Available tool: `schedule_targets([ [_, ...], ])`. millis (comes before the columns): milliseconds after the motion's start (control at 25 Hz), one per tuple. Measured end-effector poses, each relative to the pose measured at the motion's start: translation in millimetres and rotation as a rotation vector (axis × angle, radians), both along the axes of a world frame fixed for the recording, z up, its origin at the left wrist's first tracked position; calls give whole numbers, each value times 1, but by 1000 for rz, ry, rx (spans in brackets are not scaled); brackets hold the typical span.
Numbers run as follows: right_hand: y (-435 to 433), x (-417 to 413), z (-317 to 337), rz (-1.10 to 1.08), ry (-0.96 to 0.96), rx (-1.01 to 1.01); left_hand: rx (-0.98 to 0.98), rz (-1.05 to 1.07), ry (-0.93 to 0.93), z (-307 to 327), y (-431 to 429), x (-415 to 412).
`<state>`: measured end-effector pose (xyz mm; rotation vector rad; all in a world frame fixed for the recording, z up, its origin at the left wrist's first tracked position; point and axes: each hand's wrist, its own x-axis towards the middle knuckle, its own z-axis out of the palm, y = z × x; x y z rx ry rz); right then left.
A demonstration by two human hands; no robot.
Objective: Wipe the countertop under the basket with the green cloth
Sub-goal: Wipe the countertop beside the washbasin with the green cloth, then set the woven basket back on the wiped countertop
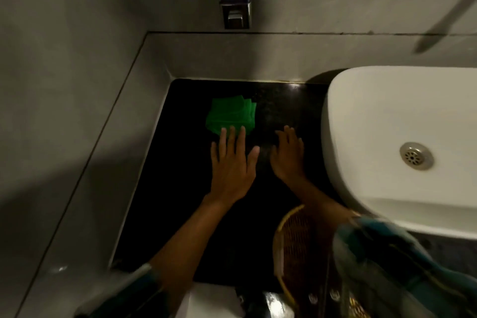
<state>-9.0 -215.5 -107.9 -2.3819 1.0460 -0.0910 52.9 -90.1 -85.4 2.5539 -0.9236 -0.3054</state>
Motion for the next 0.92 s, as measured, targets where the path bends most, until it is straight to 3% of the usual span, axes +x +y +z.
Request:
schedule_targets([
  [80, 10, -24, 33, -20, -141, 174, 7, 2, 76, 12, 41, -45],
  [200, 50, -116, 75, 76, -348, 168, -95, -20, 188, 23, 88, -95],
  [320, 65, -227, 99, -81, -255, 11, -134, -19, 387, 29, 101, -131],
  [440, 41, -283, 94, -371, -21, -37, -138, 16, 501, 28, 92, -146],
  [600, 28, -285, 74, -440, -48, 266, -171, 42, 581, 25, 87, -152],
  [760, 36, -259, 72, -466, -180, 412, -190, 101, 482, 30, 96, -130],
  [920, 55, -191, 82, -277, -274, 540, -209, 233, 369, 40, 122, -66],
])
